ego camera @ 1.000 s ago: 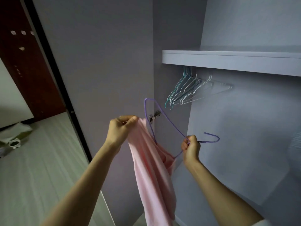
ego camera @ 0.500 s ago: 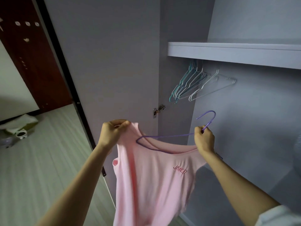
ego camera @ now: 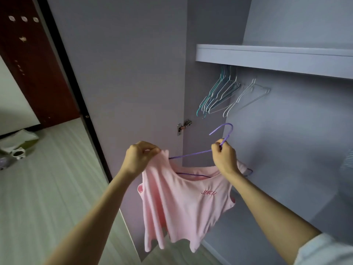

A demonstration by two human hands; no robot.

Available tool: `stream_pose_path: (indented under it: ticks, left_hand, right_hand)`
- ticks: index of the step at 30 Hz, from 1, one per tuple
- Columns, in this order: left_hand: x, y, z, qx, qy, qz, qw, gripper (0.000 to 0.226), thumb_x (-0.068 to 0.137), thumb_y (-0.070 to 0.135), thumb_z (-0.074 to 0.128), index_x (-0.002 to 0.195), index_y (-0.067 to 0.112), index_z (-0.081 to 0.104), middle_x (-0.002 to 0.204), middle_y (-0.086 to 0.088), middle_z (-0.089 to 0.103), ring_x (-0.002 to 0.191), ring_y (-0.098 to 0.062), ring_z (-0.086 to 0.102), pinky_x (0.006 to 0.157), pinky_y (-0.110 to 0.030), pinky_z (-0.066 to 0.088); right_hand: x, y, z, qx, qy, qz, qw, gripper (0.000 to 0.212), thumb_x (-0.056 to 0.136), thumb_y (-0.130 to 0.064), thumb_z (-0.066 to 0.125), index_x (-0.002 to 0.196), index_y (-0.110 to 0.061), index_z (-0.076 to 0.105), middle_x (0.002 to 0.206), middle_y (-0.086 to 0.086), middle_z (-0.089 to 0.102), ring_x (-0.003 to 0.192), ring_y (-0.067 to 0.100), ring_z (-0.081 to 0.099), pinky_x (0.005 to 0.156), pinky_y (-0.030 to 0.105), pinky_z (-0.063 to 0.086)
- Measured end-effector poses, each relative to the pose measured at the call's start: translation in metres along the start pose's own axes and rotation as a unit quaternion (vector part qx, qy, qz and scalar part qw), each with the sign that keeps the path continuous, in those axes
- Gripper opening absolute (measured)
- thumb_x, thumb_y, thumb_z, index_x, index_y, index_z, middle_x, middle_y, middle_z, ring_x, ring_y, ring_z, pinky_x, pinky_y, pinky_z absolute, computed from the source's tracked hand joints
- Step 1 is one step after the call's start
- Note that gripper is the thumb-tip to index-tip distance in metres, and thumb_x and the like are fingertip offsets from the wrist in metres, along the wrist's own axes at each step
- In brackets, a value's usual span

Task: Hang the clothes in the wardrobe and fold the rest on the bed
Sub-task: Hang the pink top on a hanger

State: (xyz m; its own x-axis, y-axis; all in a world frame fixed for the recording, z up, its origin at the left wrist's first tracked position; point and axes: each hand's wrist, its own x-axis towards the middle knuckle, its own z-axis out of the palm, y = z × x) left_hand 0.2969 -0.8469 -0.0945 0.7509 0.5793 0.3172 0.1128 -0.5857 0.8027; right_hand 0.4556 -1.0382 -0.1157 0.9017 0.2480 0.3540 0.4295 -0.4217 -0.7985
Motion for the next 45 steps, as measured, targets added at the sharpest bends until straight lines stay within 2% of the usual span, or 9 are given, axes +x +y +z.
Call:
stream_pose_path:
  ticks: [8, 13, 18, 22, 27, 31, 35, 40, 45]
  left_hand:
    - [-0.007, -0.010, 0.020, 0.218, 0.004, 0.011, 0.976, 0.015, 0.089, 0.030, 0.062, 0.097, 0.034, 0.074, 0.107, 0.008, 0.065, 0.108, -0.024, 0.046, 0.081, -0.030, 0.024]
    - [-0.014, -0.009, 0.034, 0.281, -0.037, 0.096, 0.954, 0.029, 0.092, 0.035, 0.056, 0.121, 0.030, 0.063, 0.119, 0.005, 0.062, 0.111, -0.024, 0.052, 0.089, -0.033, 0.033]
    - [-0.015, -0.005, 0.051, 0.176, -0.050, 0.066, 0.981, 0.021, 0.093, 0.007, 0.050, 0.101, 0.012, 0.069, 0.098, -0.007, 0.065, 0.091, -0.030, 0.060, 0.076, -0.033, 0.041]
    - [-0.018, -0.005, 0.062, 0.147, -0.098, 0.067, 0.982, 0.022, 0.096, 0.010, 0.046, 0.102, 0.011, 0.068, 0.102, -0.007, 0.062, 0.093, -0.028, 0.059, 0.078, -0.029, 0.039]
    - [-0.016, -0.006, 0.068, 0.139, -0.097, 0.062, 0.984, 0.024, 0.096, 0.005, 0.043, 0.097, 0.007, 0.067, 0.101, -0.009, 0.060, 0.095, -0.029, 0.057, 0.077, -0.028, 0.037]
    - [-0.014, -0.013, 0.062, 0.129, -0.047, 0.047, 0.989, 0.024, 0.093, -0.003, 0.045, 0.091, 0.003, 0.068, 0.098, -0.014, 0.060, 0.094, -0.032, 0.057, 0.076, -0.031, 0.036]
    - [-0.009, -0.015, 0.056, 0.109, -0.029, 0.058, 0.992, 0.022, 0.092, -0.005, 0.047, 0.088, 0.000, 0.068, 0.095, -0.016, 0.060, 0.093, -0.033, 0.057, 0.075, -0.028, 0.035]
    - [-0.006, -0.014, 0.060, 0.089, -0.034, 0.055, 0.994, 0.022, 0.092, -0.007, 0.046, 0.089, -0.003, 0.067, 0.095, -0.018, 0.059, 0.092, -0.034, 0.056, 0.074, -0.025, 0.033]
    - [-0.005, -0.019, 0.060, 0.088, -0.037, 0.054, 0.994, 0.022, 0.092, -0.008, 0.045, 0.089, -0.004, 0.067, 0.096, -0.019, 0.060, 0.093, -0.034, 0.057, 0.073, -0.023, 0.032]
  right_hand:
    - [-0.002, -0.015, 0.007, 0.001, -0.055, -0.020, 0.998, 0.040, 0.095, -0.014, 0.043, 0.058, -0.018, 0.029, 0.051, 0.000, 0.037, 0.061, 0.028, 0.037, 0.060, 0.037, 0.030]
    - [-0.007, -0.022, 0.008, -0.014, -0.095, -0.058, 0.994, 0.042, 0.096, -0.020, 0.048, 0.058, -0.020, 0.033, 0.051, -0.003, 0.037, 0.062, 0.026, 0.037, 0.061, 0.033, 0.029]
    - [-0.008, -0.031, 0.000, 0.058, -0.121, -0.087, 0.987, 0.026, 0.092, -0.020, 0.058, 0.072, -0.008, 0.047, 0.056, -0.002, 0.037, 0.053, 0.013, 0.032, 0.055, 0.023, 0.031]
    - [-0.009, -0.023, -0.012, 0.046, -0.135, -0.098, 0.985, 0.035, 0.093, -0.018, 0.057, 0.063, -0.012, 0.040, 0.053, -0.003, 0.032, 0.053, 0.011, 0.026, 0.051, 0.020, 0.026]
    - [-0.009, -0.011, -0.027, 0.071, -0.124, -0.094, 0.985, 0.013, 0.091, -0.010, 0.059, 0.098, -0.002, 0.066, 0.091, 0.009, 0.068, 0.083, 0.014, 0.059, 0.076, 0.013, 0.041]
    - [0.002, 0.033, -0.059, -0.122, -0.020, -0.113, 0.986, 0.037, 0.084, 0.010, 0.045, 0.116, 0.000, 0.062, 0.118, 0.016, 0.063, 0.109, 0.028, 0.058, 0.100, 0.032, 0.039]
    - [-0.002, 0.075, -0.073, -0.333, -0.110, -0.002, 0.936, 0.041, 0.092, -0.003, 0.040, 0.129, -0.014, 0.051, 0.135, 0.003, 0.049, 0.130, 0.018, 0.039, 0.115, 0.046, 0.008]
    - [0.000, 0.073, -0.064, -0.392, -0.103, -0.114, 0.907, 0.028, 0.097, -0.012, 0.038, 0.117, -0.014, 0.057, 0.120, 0.001, 0.060, 0.115, 0.020, 0.052, 0.109, 0.031, 0.016]
    - [-0.003, 0.063, -0.061, -0.351, -0.078, -0.144, 0.922, 0.026, 0.093, -0.002, 0.044, 0.110, -0.006, 0.063, 0.110, 0.008, 0.065, 0.101, 0.030, 0.057, 0.081, 0.030, 0.036]
